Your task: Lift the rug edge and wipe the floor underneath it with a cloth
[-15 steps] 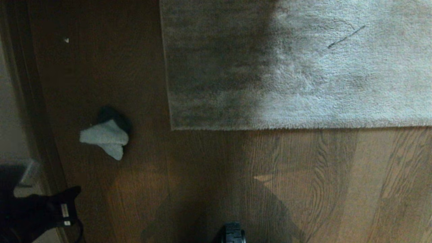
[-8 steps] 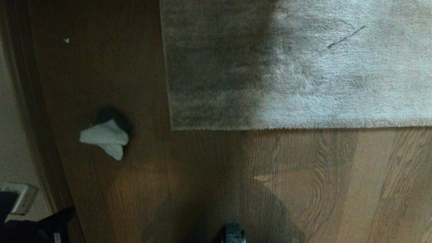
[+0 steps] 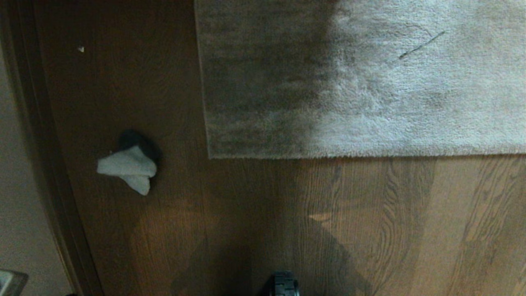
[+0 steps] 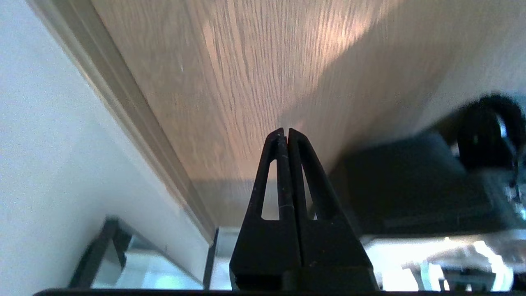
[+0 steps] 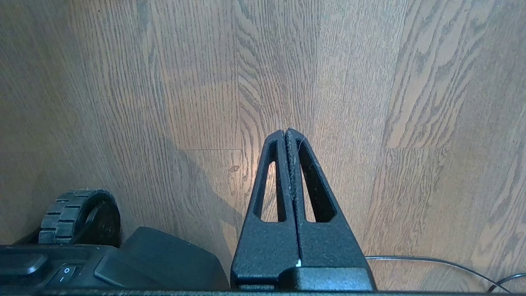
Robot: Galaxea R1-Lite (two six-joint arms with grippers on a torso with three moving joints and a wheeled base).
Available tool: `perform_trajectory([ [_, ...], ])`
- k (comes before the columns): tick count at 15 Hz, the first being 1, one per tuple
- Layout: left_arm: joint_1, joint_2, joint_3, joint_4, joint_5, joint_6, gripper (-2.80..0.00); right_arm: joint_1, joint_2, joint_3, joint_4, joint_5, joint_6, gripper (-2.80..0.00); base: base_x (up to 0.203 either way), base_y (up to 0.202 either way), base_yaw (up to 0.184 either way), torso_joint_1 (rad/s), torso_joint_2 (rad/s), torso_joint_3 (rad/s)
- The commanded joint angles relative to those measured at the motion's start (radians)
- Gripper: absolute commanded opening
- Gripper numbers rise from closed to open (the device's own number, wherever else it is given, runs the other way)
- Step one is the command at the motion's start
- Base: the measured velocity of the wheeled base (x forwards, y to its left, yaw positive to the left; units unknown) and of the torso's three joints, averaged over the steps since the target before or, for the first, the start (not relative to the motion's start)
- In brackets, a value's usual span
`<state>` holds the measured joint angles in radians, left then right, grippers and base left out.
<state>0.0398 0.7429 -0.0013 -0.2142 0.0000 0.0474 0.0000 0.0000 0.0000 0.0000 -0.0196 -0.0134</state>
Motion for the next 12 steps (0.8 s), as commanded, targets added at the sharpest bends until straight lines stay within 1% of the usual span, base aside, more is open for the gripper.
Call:
perform_trajectory([
  [1,0.002,-0.191,0.0,0.126,0.0,0.0,-2.8,0.0,0.001,0.0,0.0,0.0,0.0,-2.8,0.0,0.0,0.0,0.0,0.0,0.0],
  [3,0.005,-0.29,-0.002,0.206,0.0,-0.002,-2.8,0.0,0.002,0.0,0.0,0.0,0.0,-2.8,0.0,0.0,0.0,0.0,0.0,0.0],
  [4,0.006,-0.308,-0.002,0.223,0.0,-0.003,-2.8,0.0,0.001,0.0,0.0,0.0,0.0,-2.8,0.0,0.0,0.0,0.0,0.0,0.0],
  [10,0.003,-0.494,-0.002,0.225,0.0,-0.007,-2.8,0.0,0.002,0.0,0.0,0.0,0.0,-2.8,0.0,0.0,0.0,0.0,0.0,0.0],
  [12,-0.001,-0.502,-0.002,0.224,-0.027,0.01,-2.8,0.0,0.002,0.0,0.0,0.0,0.0,-2.8,0.0,0.0,0.0,0.0,0.0,0.0],
])
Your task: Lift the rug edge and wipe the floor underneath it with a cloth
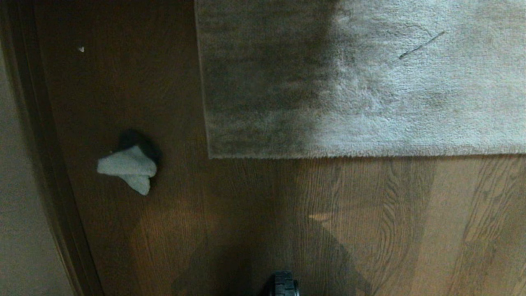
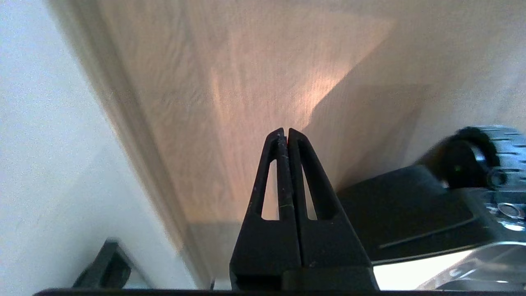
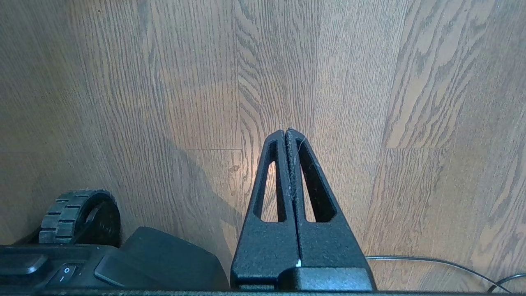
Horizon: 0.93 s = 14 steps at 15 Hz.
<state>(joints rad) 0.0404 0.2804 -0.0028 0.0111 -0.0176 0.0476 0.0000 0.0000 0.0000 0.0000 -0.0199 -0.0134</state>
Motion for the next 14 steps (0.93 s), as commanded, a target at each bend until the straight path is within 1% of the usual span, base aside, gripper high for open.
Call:
perform_trajectory([
  [1,-0.002,-0.04,-0.001,-0.002,-0.014,0.044,-2.8,0.0,0.002,0.0,0.0,0.0,0.0,-2.8,0.0,0.0,0.0,0.0,0.0,0.0],
  [2,-0.003,-0.04,-0.003,-0.001,-0.024,0.075,-2.8,0.0,0.0,0.0,0.0,0.0,0.0,-2.8,0.0,0.0,0.0,0.0,0.0,0.0],
  [3,-0.008,-0.047,-0.004,0.0,-0.032,0.09,-2.8,0.0,0.002,0.0,0.0,0.0,0.0,-2.8,0.0,0.0,0.0,0.0,0.0,0.0],
  [5,-0.01,-0.055,-0.003,0.001,-0.028,0.083,-2.8,0.0,0.001,0.0,0.0,0.0,0.0,-2.8,0.0,0.0,0.0,0.0,0.0,0.0],
  [6,-0.01,-0.055,-0.003,0.001,-0.021,0.043,-2.8,0.0,0.002,0.0,0.0,0.0,0.0,-2.8,0.0,0.0,0.0,0.0,0.0,0.0],
  [7,-0.01,-0.055,-0.002,0.0,-0.014,-0.016,-2.8,0.0,0.002,0.0,0.0,0.0,0.0,-2.8,0.0,0.0,0.0,0.0,0.0,0.0],
  [8,-0.01,-0.055,-0.002,0.0,0.001,-0.046,-2.8,0.0,0.002,0.0,0.0,0.0,0.0,-2.8,0.0,0.0,0.0,0.0,0.0,0.0],
  [14,-0.018,-0.077,0.0,-0.002,0.002,-0.051,-2.8,0.0,0.002,0.0,0.0,0.0,0.0,-2.8,0.0,0.0,0.0,0.0,0.0,0.0],
])
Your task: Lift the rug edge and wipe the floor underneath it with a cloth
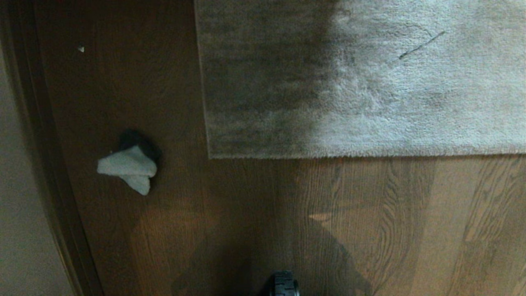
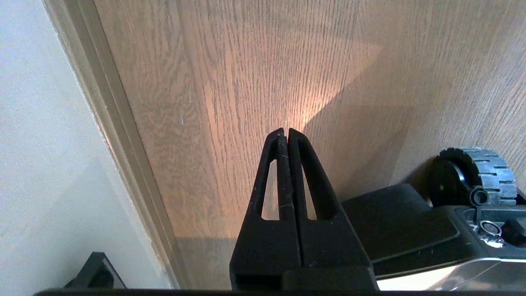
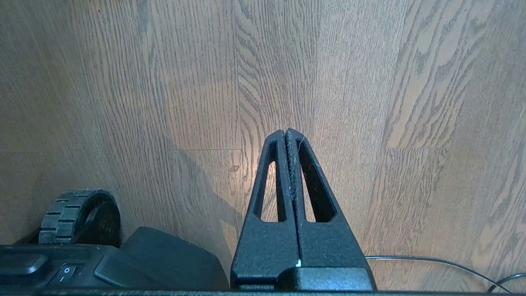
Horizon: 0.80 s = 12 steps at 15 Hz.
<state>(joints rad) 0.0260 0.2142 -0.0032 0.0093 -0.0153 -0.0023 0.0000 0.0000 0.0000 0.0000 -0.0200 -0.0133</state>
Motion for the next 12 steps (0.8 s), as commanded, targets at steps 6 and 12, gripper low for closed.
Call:
perform_trajectory([
  [6,-0.024,-0.202,0.001,-0.004,0.01,-0.001,-2.8,0.0,0.002,0.0,-0.002,0.001,0.003,-2.8,0.0,0.0,0.0,0.0,0.0,0.0],
  [12,-0.027,-0.214,0.002,-0.008,0.02,-0.004,-2.8,0.0,0.002,0.0,0.0,0.0,0.006,-2.8,0.0,0.0,0.0,0.0,0.0,0.0],
])
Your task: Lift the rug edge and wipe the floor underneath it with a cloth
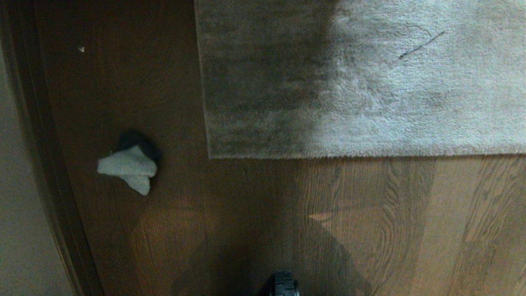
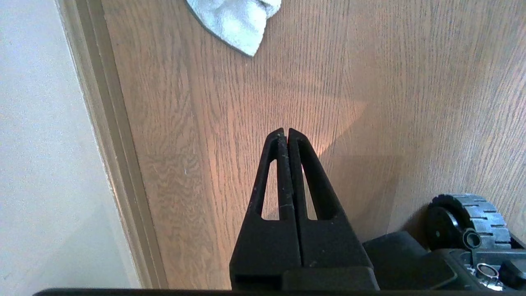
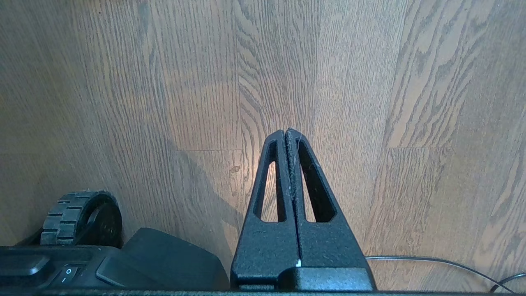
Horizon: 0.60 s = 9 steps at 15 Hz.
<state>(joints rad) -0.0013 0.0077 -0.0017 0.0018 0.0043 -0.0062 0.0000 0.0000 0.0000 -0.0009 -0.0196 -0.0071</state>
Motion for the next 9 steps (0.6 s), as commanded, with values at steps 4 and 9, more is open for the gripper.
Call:
perform_trajectory([
  [4,0.0,-0.008,0.0,0.0,0.0,0.0,-2.8,0.0,0.002,0.0,-0.001,0.0,-0.001,-2.8,0.0,0.0,0.0,0.0,0.0,0.0],
  [9,0.0,-0.008,0.0,0.0,0.0,0.0,-2.8,0.0,0.002,0.0,-0.001,0.0,-0.001,-2.8,0.0,0.0,0.0,0.0,0.0,0.0],
])
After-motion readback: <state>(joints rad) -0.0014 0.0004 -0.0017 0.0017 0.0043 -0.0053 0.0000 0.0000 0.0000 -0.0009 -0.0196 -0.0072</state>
